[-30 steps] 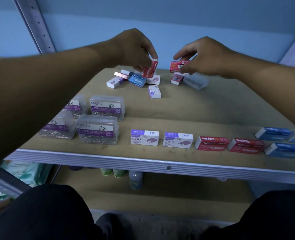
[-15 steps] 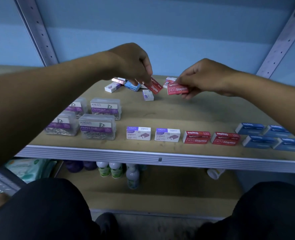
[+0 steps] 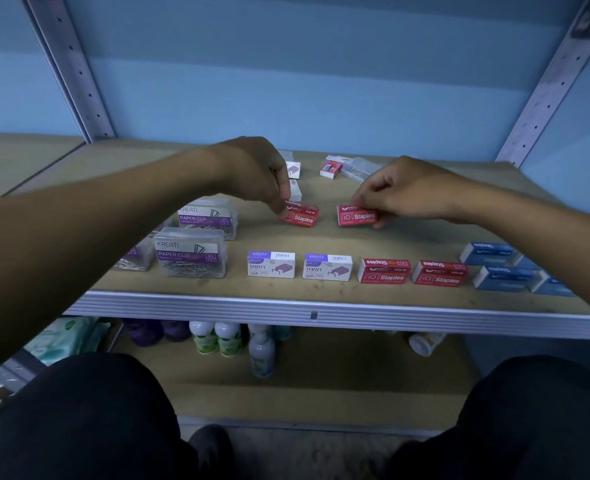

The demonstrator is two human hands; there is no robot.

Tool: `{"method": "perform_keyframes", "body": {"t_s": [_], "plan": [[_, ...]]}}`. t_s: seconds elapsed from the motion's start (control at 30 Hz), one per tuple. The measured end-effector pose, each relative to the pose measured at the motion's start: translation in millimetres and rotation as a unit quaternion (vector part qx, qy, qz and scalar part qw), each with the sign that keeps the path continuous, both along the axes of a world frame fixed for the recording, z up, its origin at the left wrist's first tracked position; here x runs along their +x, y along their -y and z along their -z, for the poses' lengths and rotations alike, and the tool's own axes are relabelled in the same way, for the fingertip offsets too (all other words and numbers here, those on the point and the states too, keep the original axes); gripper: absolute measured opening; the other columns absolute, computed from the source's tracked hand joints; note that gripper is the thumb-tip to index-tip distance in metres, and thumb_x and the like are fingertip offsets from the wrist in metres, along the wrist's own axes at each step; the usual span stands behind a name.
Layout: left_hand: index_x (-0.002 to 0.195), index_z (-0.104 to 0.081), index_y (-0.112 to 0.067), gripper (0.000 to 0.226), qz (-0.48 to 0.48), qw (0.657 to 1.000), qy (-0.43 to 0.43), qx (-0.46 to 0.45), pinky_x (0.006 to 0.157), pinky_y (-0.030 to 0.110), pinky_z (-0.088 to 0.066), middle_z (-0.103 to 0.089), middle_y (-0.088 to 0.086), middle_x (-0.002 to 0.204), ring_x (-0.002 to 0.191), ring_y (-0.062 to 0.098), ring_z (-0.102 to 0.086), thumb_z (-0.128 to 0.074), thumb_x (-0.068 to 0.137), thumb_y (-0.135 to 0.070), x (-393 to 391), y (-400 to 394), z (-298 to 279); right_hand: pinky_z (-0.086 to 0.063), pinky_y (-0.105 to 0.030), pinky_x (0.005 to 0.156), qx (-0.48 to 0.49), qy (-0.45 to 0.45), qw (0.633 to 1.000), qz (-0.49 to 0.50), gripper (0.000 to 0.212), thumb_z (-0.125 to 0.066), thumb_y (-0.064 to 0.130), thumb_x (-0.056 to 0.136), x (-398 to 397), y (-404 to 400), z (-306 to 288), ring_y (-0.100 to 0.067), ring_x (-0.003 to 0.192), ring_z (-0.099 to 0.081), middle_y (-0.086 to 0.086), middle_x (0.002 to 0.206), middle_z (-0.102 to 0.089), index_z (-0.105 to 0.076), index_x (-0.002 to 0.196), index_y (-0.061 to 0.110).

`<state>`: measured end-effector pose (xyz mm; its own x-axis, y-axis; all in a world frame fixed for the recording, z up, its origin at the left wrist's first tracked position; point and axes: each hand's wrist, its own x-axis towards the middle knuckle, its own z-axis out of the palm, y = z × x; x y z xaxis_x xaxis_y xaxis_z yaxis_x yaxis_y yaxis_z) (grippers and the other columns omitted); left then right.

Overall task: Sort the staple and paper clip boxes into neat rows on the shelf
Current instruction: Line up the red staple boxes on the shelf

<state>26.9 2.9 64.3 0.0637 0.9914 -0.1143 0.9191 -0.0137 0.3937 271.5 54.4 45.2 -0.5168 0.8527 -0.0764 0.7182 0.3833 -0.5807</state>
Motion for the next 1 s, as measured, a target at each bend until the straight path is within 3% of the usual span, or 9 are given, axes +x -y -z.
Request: {"method": "perform_keyframes", "body": {"t_s": [0.23,0.37,0.47,0.7,0.8,0.9,1.0], "plan": [[0.086,-0.073,-0.023,0.027,0.017,0.998,-0.062,0.005,0.085,0.033,-0.05,-0.07,-0.012,0.082,0.089,0.012,-0.065,-0.088,0.066,-0.035,4,2,4,-0.055,-0.019,0.078,-0.005,-0.003,1.0,-0.012,0.015,-0.066,0.02,0.095,3,-1,4,-0.014,0.08,-0.077,0.01,0.088,-0.08,-0.081,0.095,0.02],[0.088,-0.071,-0.024,0.031,0.026,0.998,-0.064,0.004,0.087,0.033,-0.05,-0.072,-0.01,0.087,0.09,0.011,-0.065,-0.089,0.065,-0.035,6,2,2,-0.057,-0.018,0.081,-0.022,-0.011,1.0,-0.016,0.014,-0.067,0.017,0.094,5,-2,3,-0.015,0.085,-0.078,0.007,0.09,-0.08,-0.081,0.097,0.018],[0.092,-0.071,-0.026,0.029,0.036,0.998,-0.056,0.017,0.088,0.033,-0.051,-0.073,-0.012,0.092,0.092,0.009,-0.065,-0.087,0.068,-0.034,8,2,1,-0.052,-0.007,0.068,-0.006,-0.006,1.0,-0.017,0.015,-0.067,0.018,0.095,5,-2,-2,-0.009,0.085,-0.076,0.012,0.089,-0.08,-0.081,0.098,0.021],[0.09,-0.073,-0.028,0.017,0.057,0.998,-0.03,0.013,0.081,0.032,-0.055,-0.074,-0.012,0.09,0.082,0.016,-0.072,-0.08,0.075,-0.026,18,-2,4,-0.049,-0.008,0.058,-0.011,0.01,0.999,-0.04,0.013,-0.069,0.018,0.094,2,0,-4,0.004,0.07,-0.07,0.01,0.089,-0.077,-0.08,0.101,0.022],[0.09,-0.074,-0.026,0.014,0.057,0.998,-0.027,0.027,0.078,0.031,-0.056,-0.075,-0.009,0.088,0.074,0.016,-0.073,-0.077,0.078,-0.019,21,-3,6,-0.049,-0.009,0.057,0.002,0.025,0.999,-0.048,0.016,-0.072,0.015,0.09,1,1,-3,0.001,0.067,-0.069,0.009,0.082,-0.075,-0.079,0.102,0.023],[0.091,-0.075,-0.025,0.016,0.048,0.998,-0.023,0.04,0.076,0.028,-0.057,-0.076,-0.007,0.088,0.069,0.015,-0.073,-0.071,0.081,-0.013,24,-3,8,-0.051,-0.012,0.063,0.054,0.056,0.996,-0.044,0.018,-0.073,0.016,0.087,2,1,-4,-0.002,0.07,-0.07,0.008,0.087,-0.077,-0.079,0.1,0.027],[0.095,-0.077,-0.026,0.021,0.047,0.995,-0.035,0.082,0.078,0.03,-0.057,-0.075,-0.007,0.091,0.075,0.013,-0.072,-0.068,0.082,-0.013,31,-4,7,-0.051,-0.019,0.069,0.079,0.079,0.993,-0.039,0.016,-0.073,0.021,0.087,7,5,-11,0.004,0.069,-0.067,0.015,0.086,-0.076,-0.079,0.097,0.033]]}}
